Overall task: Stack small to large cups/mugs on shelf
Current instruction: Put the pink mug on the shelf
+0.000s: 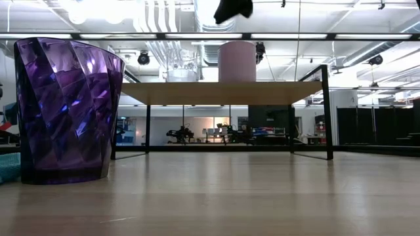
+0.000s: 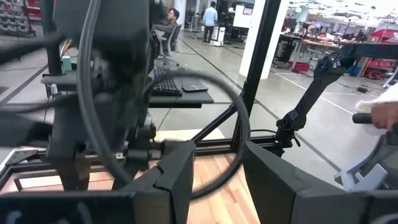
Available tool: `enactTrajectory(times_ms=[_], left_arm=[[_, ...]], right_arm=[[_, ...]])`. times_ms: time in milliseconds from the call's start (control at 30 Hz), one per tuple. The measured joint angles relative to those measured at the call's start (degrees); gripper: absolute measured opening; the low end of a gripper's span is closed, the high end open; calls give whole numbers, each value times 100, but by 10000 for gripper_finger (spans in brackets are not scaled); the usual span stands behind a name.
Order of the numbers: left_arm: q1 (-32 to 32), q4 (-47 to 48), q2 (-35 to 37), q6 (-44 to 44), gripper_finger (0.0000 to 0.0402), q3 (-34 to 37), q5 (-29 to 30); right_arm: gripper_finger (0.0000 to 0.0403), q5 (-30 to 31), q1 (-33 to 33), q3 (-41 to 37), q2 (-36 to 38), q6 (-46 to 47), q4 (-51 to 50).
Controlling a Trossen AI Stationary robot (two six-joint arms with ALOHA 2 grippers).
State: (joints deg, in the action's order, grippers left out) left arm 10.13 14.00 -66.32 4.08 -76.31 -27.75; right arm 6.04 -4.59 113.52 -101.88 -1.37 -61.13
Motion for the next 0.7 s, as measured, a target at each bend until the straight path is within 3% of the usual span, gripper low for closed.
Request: enactTrajectory(times_ms=[233,467,700], left_arm=[[-2,4,0,0,123,0,-2],[-2,12,52,0,123,1,0],[-2,-5,337,-40,123,-81,32]], right_arm=[[98,0,58,305,-232,-703,9],[17,4,18,310,-543,-608,192],[8,154,-78,303,-725,-272,425]])
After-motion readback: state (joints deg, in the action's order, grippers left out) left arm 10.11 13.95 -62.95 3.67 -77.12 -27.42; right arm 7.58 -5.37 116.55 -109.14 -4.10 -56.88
